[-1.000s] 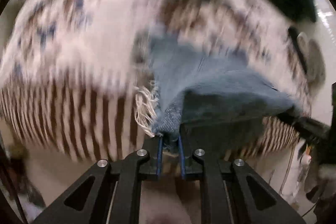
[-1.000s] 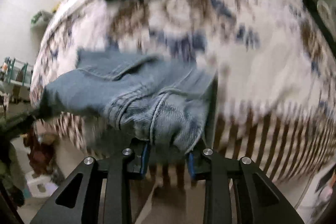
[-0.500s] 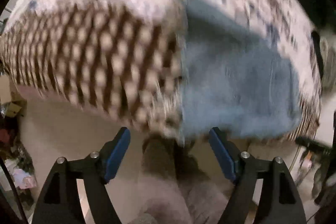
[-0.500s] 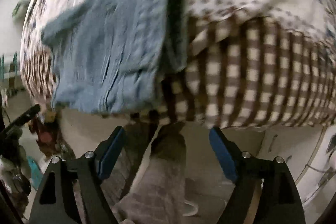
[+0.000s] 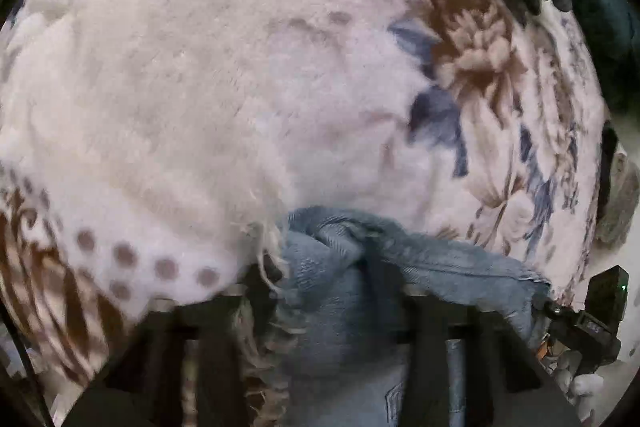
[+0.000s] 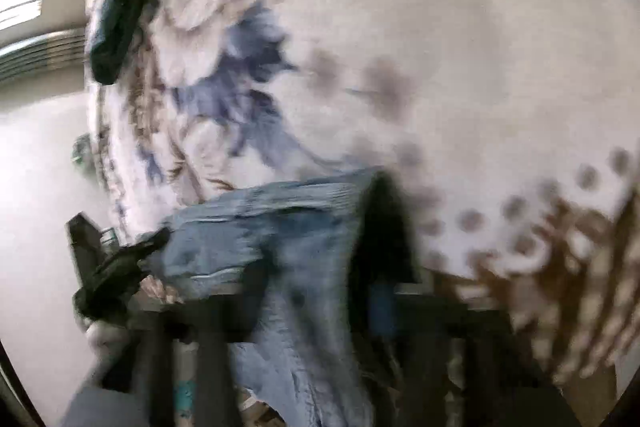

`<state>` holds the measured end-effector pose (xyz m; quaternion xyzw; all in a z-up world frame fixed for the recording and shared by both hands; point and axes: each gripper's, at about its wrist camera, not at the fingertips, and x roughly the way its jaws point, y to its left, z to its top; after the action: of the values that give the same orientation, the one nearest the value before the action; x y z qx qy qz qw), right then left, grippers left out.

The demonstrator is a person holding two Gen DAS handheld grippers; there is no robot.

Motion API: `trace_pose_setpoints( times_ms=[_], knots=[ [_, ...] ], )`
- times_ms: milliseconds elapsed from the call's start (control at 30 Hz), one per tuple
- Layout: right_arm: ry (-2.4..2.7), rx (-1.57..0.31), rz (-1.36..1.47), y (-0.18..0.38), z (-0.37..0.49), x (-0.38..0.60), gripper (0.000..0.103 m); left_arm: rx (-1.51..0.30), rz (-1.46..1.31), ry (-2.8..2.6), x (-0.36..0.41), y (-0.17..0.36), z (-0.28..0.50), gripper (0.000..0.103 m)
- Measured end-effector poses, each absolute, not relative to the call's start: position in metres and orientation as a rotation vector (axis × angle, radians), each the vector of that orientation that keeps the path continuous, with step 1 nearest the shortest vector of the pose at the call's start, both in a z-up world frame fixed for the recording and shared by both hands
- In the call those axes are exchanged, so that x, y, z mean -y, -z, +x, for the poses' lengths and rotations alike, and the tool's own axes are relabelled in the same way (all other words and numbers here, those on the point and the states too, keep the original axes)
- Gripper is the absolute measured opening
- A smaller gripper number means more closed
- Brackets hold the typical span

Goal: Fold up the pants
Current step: 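Lift the shorts with both grippers and flip them over onto the leg openings, then lower the folded shorts onto the quilt with both grippers and smooth them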

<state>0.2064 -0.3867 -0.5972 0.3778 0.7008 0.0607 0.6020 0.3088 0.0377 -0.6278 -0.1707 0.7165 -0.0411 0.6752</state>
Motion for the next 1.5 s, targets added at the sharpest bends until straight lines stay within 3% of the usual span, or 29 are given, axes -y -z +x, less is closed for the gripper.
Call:
trace_pose_setpoints(
  times_ms=[67,200,267,300,333,500,567,600,667,700,767,900,933,1000,1167,1367,1500],
  knots=[
    [-0.115,-1.564,0.821,0.584,0.205,0.391,0.022,-1.556,-0.343,0.081,-0.036,0.618,0.311,0.015],
    [-0.106,-1.556,0.809,0.586,0.203,0.392,0.025,-1.567,-0.388,0.059,-0.037,0.624,0.323,0.019],
    [-0.098,-1.598,0.819,0.592,0.206,0.387,0.045,-1.586,-0.396,0.06,-0.036,0.625,0.323,0.021],
    [-0.084,-1.624,0.812,0.59,0.205,0.39,0.064,-1.581,-0.413,0.076,-0.038,0.621,0.318,0.022],
    [-0.078,-1.623,0.802,0.585,0.204,0.393,0.07,-1.565,-0.435,0.084,-0.044,0.613,0.31,0.025],
    [-0.125,-1.642,0.767,0.56,0.178,0.395,0.07,-1.527,-0.532,0.119,-0.055,0.585,0.256,0.045],
    [-0.189,-1.682,0.79,0.563,0.157,0.386,0.07,-1.573,-0.544,0.128,-0.045,0.592,0.234,0.045],
    [-0.213,-1.705,0.786,0.566,0.148,0.38,0.067,-1.599,-0.546,0.147,-0.035,0.599,0.224,0.045],
    [-0.213,-1.774,0.678,0.575,0.128,0.369,0.044,-1.657,-0.417,0.134,-0.02,0.62,0.202,0.045],
    [-0.183,-1.813,0.621,0.582,0.12,0.368,0.04,-1.672,-0.362,0.125,-0.016,0.625,0.195,0.045],
    [-0.119,-1.867,0.596,0.597,0.108,0.372,0.04,-1.704,-0.355,0.114,-0.013,0.645,0.183,0.045],
    [-0.163,-1.808,0.71,0.59,0.113,0.383,0.049,-1.634,-0.49,0.15,-0.023,0.638,0.184,0.045],
    [-0.181,-1.777,0.725,0.584,0.117,0.386,0.063,-1.609,-0.515,0.159,-0.025,0.635,0.187,0.045],
    [-0.199,-1.714,0.731,0.576,0.126,0.391,0.077,-1.571,-0.565,0.19,-0.025,0.637,0.195,0.052],
    [-0.26,-1.702,0.797,0.605,0.147,0.395,0.077,-1.553,-0.658,0.241,-0.014,0.658,0.218,0.062],
    [-0.428,-1.607,1.029,0.63,0.152,0.4,0.08,-1.488,-0.644,0.317,-0.004,0.631,0.213,0.062],
    [-0.43,-1.627,0.946,0.637,0.15,0.392,0.081,-1.491,-0.642,0.331,0.007,0.642,0.212,0.062]
  ],
)
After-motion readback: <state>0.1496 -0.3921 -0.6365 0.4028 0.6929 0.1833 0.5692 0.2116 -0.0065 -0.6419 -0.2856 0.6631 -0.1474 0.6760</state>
